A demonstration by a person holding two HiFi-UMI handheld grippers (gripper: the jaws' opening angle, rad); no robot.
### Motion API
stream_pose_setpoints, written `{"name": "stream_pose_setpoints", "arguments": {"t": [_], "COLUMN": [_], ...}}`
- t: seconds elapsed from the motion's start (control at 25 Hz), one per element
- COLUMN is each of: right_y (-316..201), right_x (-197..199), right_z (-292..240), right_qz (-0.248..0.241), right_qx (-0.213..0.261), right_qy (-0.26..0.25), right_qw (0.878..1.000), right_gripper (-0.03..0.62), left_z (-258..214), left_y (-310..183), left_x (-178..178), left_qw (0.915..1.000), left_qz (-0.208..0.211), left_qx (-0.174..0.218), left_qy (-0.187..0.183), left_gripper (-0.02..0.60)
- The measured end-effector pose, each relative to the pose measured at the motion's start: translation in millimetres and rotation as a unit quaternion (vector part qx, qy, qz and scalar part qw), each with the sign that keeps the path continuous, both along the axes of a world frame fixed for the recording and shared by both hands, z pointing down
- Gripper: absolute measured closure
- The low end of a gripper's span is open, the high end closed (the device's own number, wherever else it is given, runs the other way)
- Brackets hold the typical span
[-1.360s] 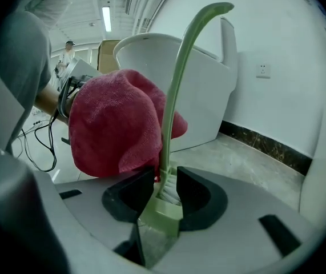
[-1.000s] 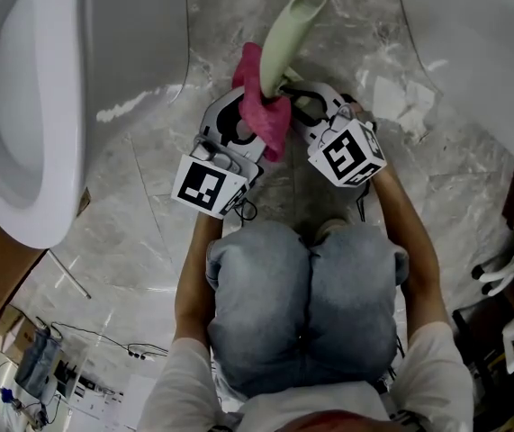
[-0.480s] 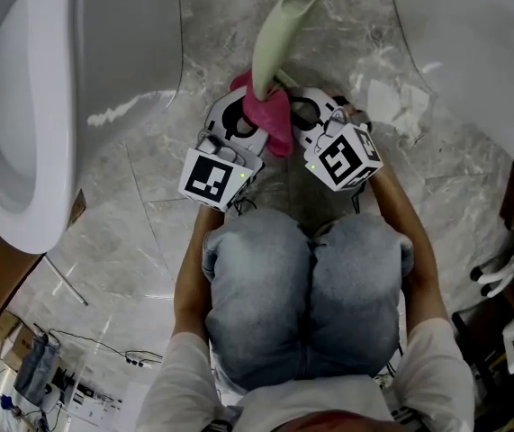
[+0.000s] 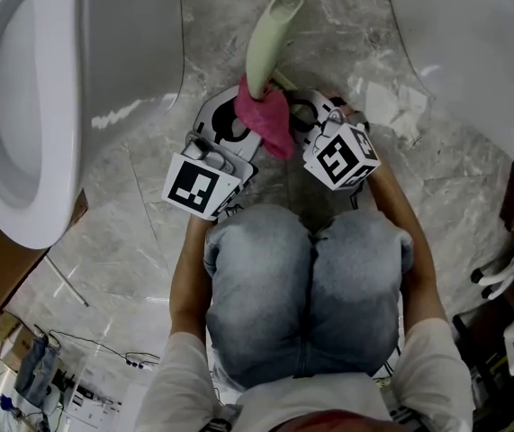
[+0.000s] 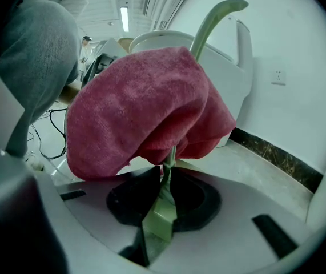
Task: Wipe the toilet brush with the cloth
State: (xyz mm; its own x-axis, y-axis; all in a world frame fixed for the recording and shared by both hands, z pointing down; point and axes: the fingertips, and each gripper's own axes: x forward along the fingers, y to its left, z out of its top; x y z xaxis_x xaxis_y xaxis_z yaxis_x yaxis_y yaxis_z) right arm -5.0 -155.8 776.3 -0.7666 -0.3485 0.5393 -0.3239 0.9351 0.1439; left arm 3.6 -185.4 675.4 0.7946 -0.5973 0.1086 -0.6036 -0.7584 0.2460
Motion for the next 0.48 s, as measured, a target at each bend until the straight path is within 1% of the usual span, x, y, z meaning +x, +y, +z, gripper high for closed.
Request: {"name": "stream_pose_setpoints", "arguments": {"t": [0.28, 0.48], "right_y": [1, 1], "right_x": [-1, -2], "right_z": [2, 1], "right_qz": [0.0, -0.001], "right_qx": [-0.003, -0.003], "right_qy": [0.002, 0.003], "right_qw": [1.0, 1.0], "right_gripper": [0.543, 0.543], "left_z": [-39, -77], "left_y": [-9, -20], "left_x": [-1, 1], "left_qw": [0.9997, 0.999], "left_qz": [0.016, 0.023], "left_qx": [0.02, 0.037], "left_qy": [-0.001, 0.008], "left_gripper": [0.482, 0.482]}}
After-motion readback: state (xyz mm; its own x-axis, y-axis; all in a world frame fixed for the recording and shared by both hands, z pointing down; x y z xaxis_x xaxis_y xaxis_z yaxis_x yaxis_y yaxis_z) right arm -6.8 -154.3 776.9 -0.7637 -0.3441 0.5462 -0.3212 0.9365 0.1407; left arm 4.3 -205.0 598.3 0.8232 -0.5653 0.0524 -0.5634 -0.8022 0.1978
